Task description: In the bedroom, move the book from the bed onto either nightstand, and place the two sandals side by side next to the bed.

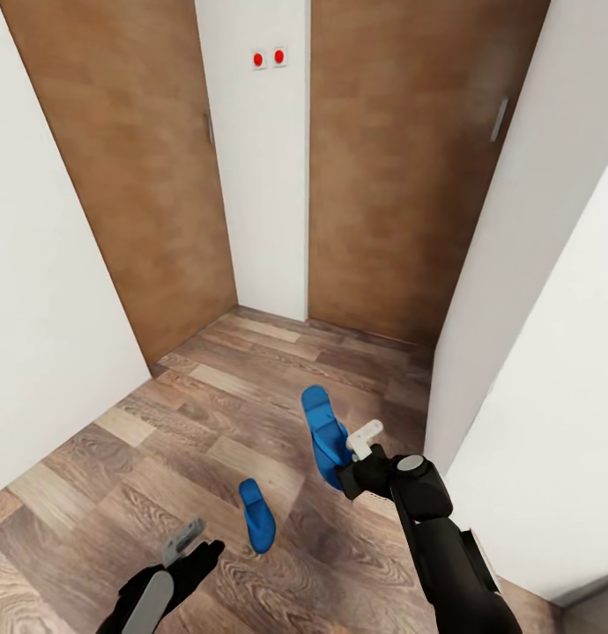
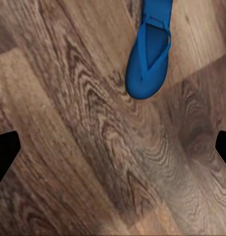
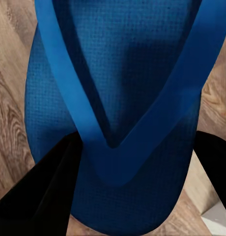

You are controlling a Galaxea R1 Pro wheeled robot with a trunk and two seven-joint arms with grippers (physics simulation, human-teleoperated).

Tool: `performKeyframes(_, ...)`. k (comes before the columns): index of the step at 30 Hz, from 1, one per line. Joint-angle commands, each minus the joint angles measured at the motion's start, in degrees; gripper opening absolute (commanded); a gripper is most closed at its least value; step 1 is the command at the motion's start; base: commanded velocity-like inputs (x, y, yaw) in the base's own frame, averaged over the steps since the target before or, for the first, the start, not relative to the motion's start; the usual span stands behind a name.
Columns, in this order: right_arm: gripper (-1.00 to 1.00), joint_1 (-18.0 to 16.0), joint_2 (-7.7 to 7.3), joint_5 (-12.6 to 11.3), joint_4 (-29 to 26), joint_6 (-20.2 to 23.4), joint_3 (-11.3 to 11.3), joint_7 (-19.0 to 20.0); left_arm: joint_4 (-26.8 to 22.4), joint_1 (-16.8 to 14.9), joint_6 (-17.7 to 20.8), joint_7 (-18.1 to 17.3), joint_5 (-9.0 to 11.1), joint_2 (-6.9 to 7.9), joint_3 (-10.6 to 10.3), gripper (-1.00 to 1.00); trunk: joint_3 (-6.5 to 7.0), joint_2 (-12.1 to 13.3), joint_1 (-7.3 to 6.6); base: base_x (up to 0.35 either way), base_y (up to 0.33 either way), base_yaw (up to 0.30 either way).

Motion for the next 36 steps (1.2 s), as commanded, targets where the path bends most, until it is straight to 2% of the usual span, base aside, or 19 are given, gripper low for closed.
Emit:
performKeyframes(1, -1.0, 0.0, 0.02, 0.4, -0.1, 0.2, 0.0, 0.6, -0.1, -0.2, 0.1, 1.7, 0.6, -0.02, -0.1, 1.0, -0.06, 0.0, 0.02, 0.329, -0.109, 0.0)
performKeyframes(12, -1.0, -0.1, 0.02, 0.4, 0.1, 0.7, 0.1, 0.5, 0.0, -2.3, -1.3, 7.9, 0.7, -0.24, -0.1, 1.0, -0.06, 0.0, 0.02, 0.328, -0.083, 0.0)
performKeyframes(22, -1.0, -0.1, 0.02, 0.0, 0.2, 0.7, 0.0, 0.5, 0.0, -2.5, -1.4, 8.7, 0.8, -0.52, -0.2, 1.0, -0.06, 0.0, 0.02, 0.311, 0.088, -0.071)
performKeyframes(36, -1.0, -0.2, 0.02, -0.3, 0.2, 0.7, 0.0, 0.5, 0.0, -2.7, -1.4, 8.8, 0.8, -0.82, -0.2, 1.0, -0.06, 0.0, 0.02, 0.064, 0.016, -0.035)
